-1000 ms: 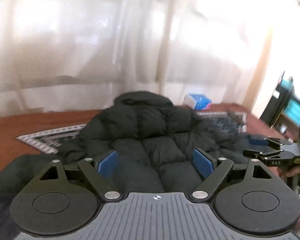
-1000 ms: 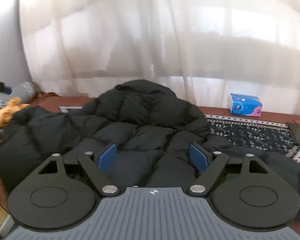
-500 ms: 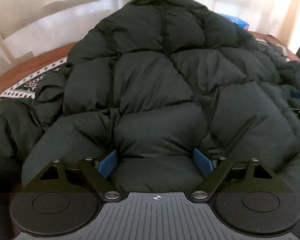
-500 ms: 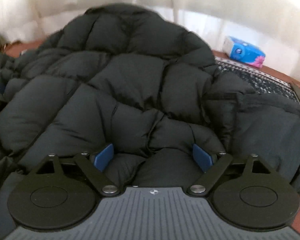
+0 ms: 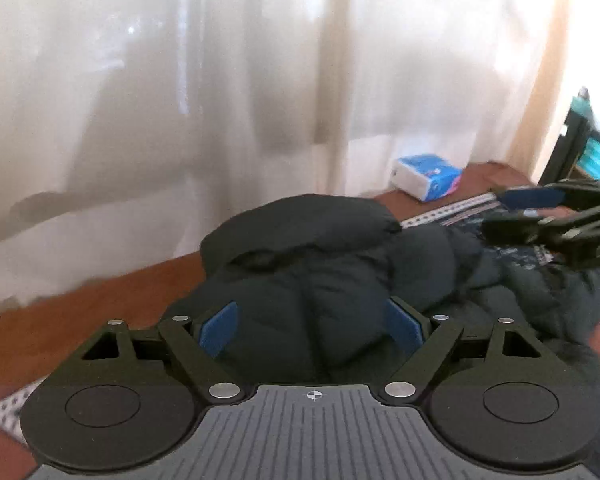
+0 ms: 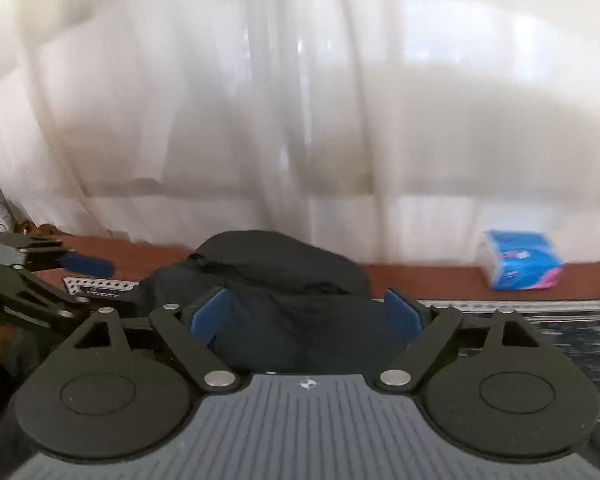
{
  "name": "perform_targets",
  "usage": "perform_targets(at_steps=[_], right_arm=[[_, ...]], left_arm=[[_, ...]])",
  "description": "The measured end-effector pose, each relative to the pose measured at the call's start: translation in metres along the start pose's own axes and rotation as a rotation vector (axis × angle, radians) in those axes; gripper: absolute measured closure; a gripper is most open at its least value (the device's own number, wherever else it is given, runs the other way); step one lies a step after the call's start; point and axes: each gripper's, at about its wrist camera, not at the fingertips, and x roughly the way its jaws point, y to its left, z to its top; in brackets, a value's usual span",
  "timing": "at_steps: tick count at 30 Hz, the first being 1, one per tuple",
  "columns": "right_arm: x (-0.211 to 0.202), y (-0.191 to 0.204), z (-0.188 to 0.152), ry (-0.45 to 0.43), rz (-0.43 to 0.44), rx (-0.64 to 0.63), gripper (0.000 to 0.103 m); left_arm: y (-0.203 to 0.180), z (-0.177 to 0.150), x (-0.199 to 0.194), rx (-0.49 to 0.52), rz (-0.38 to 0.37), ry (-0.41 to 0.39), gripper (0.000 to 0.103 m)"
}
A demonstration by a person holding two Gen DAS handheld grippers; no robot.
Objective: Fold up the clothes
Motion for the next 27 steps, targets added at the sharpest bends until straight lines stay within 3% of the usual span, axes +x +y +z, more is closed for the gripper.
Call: perform_targets(at_steps=[1,3,5,10,15,19,23,25,27], right_arm=[[0.021,-0.001,0.000,0.028,0.006,0.013,0.022],[0.064,-0.006,-0.002,0.092,0.031,0.049,0.038],[0.101,-0.015,-0.008,0.133,0.053,0.084,0.045],[0.178,-0.036,-0.016,0.165,0.067,0.138,0.045],[0.241,-0.054,-0.015,0.141,0.055,0.153,0.044],[0.264,-0.053,-0.021,0.092,0.053,0.098,0.040],[0.268,-0.052,-0.032,0.045,0.039,0.070,0.041],[0.267,-0.052,-0.028,0.061,0.047,0.063,0.040],[0.250,-0.057,-0.011,0.088,0.076,0.102,0.035]], left_arm=[[0.000,0.002,0.016,0.003,0.010,0.018,0.015],[0.004,0.002,0.045,0.004,0.034,0.050,0.016],[0.010,0.005,0.073,-0.015,0.050,0.073,0.016],[0.034,0.018,0.131,-0.109,0.138,0.091,0.015],[0.056,0.017,0.184,-0.203,0.144,0.111,0.012],[0.058,0.002,0.198,-0.231,0.162,0.054,0.007],[0.057,0.004,0.198,-0.224,0.171,0.057,0.008],[0.056,0.015,0.186,-0.224,0.171,0.090,0.013],[0.050,0.027,0.152,-0.208,0.172,0.056,0.014]])
